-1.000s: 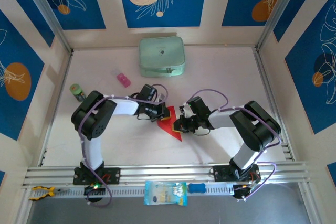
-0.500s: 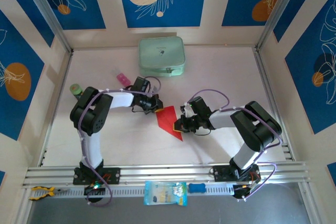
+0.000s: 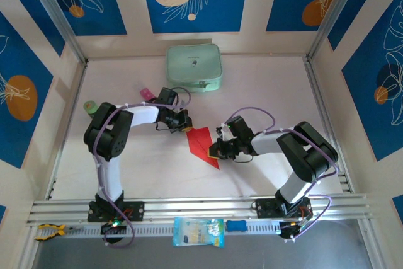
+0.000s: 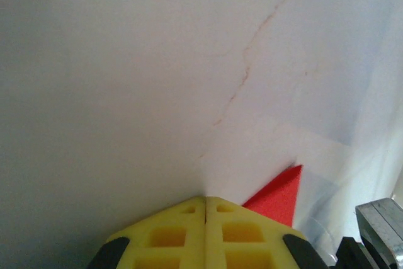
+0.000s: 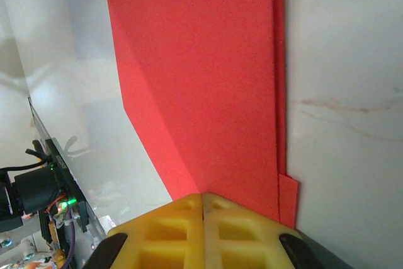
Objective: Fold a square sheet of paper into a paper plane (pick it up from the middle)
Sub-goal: Fourth fold the wing at the center of the table.
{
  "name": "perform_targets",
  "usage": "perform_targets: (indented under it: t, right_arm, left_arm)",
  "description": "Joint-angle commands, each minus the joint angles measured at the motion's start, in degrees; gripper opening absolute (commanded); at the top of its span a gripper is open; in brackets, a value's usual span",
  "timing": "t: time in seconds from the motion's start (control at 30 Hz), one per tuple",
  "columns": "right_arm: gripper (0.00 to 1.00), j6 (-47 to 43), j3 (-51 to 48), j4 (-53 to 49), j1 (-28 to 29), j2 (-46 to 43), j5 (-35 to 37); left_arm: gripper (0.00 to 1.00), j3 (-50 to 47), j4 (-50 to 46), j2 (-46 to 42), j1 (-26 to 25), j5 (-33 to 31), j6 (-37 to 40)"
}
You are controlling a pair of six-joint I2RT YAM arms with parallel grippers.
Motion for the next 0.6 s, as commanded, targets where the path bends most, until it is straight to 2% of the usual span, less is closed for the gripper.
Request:
perform_targets:
  t: [0.0,0.13,0.27,0.47,0.57]
  right_arm:
    - [0.0,-1.1,-3.1,-10.4,-0.3,1.2,2.9]
    - [0.0,-1.1,-3.0,-10.5,-0.3,1.2,2.9]
    - [0.0,-1.1,-2.8,-10.6,-0.3,1.1,3.0]
    - [0.0,-1.0,-2.7,-10.7,-0.3,0.8,3.1]
    - [0.0,-0.7,-2.7,-10.6,-0.3,0.8,3.3]
  left_arm:
    - [0.05,-1.2,-1.4,-4.6,1.9,-5.2,0.5]
    - [0.07,-2.9,-0.4,-9.5,1.5,-6.4,-1.1]
    - [0.07,-5.7,4.2,-12.2,-2.2,-4.9,-4.1]
    - [0.07,-7.9,10.9,-9.0,-10.4,-2.1,-8.0]
    - [0.06,-8.3,11.3,-6.6,-12.4,-2.9,-8.3]
